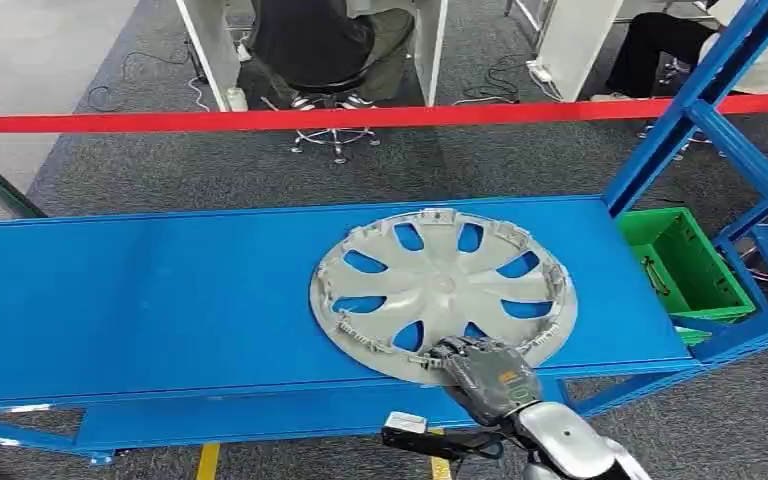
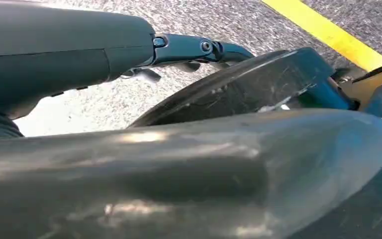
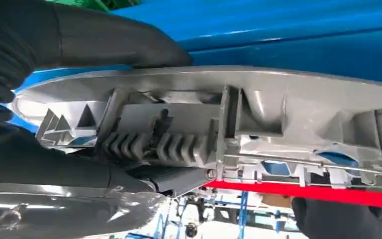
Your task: Take the parts from the cabinet and place them on the table.
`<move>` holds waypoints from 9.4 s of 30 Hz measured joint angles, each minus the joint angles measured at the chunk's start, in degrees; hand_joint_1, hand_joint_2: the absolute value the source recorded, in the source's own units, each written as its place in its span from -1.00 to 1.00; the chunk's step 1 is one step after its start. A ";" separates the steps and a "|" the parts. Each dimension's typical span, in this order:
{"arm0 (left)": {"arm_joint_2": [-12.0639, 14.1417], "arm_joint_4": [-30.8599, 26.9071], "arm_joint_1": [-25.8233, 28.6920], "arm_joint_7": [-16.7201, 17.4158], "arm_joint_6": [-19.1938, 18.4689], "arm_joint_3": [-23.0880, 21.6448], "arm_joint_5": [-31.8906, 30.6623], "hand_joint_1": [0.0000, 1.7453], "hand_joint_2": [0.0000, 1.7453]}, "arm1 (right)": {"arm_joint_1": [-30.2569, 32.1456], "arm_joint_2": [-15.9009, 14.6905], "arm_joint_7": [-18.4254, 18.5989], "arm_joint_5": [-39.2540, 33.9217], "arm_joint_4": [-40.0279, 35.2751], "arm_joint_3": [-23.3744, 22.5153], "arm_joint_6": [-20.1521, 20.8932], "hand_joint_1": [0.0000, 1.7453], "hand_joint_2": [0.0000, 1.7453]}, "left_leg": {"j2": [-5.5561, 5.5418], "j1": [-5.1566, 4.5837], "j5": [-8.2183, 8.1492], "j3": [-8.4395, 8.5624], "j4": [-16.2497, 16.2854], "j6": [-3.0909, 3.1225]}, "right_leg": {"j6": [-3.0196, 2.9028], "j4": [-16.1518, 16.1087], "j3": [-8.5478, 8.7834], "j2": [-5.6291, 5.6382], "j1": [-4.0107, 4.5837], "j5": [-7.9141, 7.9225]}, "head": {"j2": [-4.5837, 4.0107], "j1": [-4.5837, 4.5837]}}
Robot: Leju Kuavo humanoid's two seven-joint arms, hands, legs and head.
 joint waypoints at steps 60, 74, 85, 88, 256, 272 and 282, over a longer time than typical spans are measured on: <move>-1.03 0.00 0.50 -8.37 3.15 0.68 -0.26 -1.00 1.00 | 11.20 2.97 -2.40 -5.53 -30.09 -15.10 -13.14 1.00 1.00 | -0.09 -0.04 0.01 -0.26 0.00 0.01 | 0.01 0.00 0.12 -0.09 -0.03 0.00 | 0.00 0.00; -1.88 0.00 -0.50 -9.77 1.90 1.14 -0.15 -1.00 1.00 | 12.16 4.18 -8.20 -34.28 -31.34 -16.61 -3.38 1.00 1.00 | -0.11 -0.04 0.00 -0.28 0.00 0.01 | 0.01 0.00 0.15 -0.19 -0.02 0.00 | 0.00 0.00; -1.90 0.00 0.03 -15.56 3.04 1.66 -1.99 -1.00 1.00 | 14.42 4.44 -13.99 -40.20 -35.17 -18.43 -1.33 1.00 1.00 | -0.11 -0.04 0.00 -0.32 0.00 0.01 | 0.01 0.00 0.13 -0.17 -0.03 0.00 | 0.00 0.02; -1.90 0.00 0.33 -17.05 2.84 1.96 -1.36 -1.00 1.00 | 15.59 4.13 -15.87 -40.30 -36.41 -18.27 -1.92 1.00 1.00 | -0.11 -0.04 0.00 -0.32 0.00 0.01 | 0.01 0.00 0.13 -0.16 -0.02 0.00 | 0.00 -0.02; -3.13 0.00 0.21 -11.23 1.31 10.40 -1.35 -1.00 1.00 | 25.38 9.18 -25.68 -51.08 -51.47 -34.47 -6.45 1.00 1.00 | 0.34 -1.34 -11.66 -3.57 14.60 -0.99 | -1.98 -0.94 -4.94 -1.44 -0.05 5.67 | 0.02 0.09; -3.28 0.00 0.46 -10.97 1.16 10.51 -1.49 -1.00 1.00 | 26.08 9.31 -25.64 -50.29 -51.87 -34.62 -6.73 1.00 1.00 | 0.88 -1.21 0.04 2.56 -3.14 2.46 | 1.27 17.37 -12.34 -1.18 -0.08 -2.75 | 0.02 0.61; -3.13 0.00 0.54 -12.81 1.99 10.56 -3.06 -1.00 1.00 | 26.20 9.42 -25.51 -51.06 -51.98 -34.73 -6.80 1.00 1.00 | 0.53 -1.46 2.28 -1.01 -2.08 0.22 | -1.50 -2.78 2.26 -1.34 -0.03 0.97 | 0.02 0.81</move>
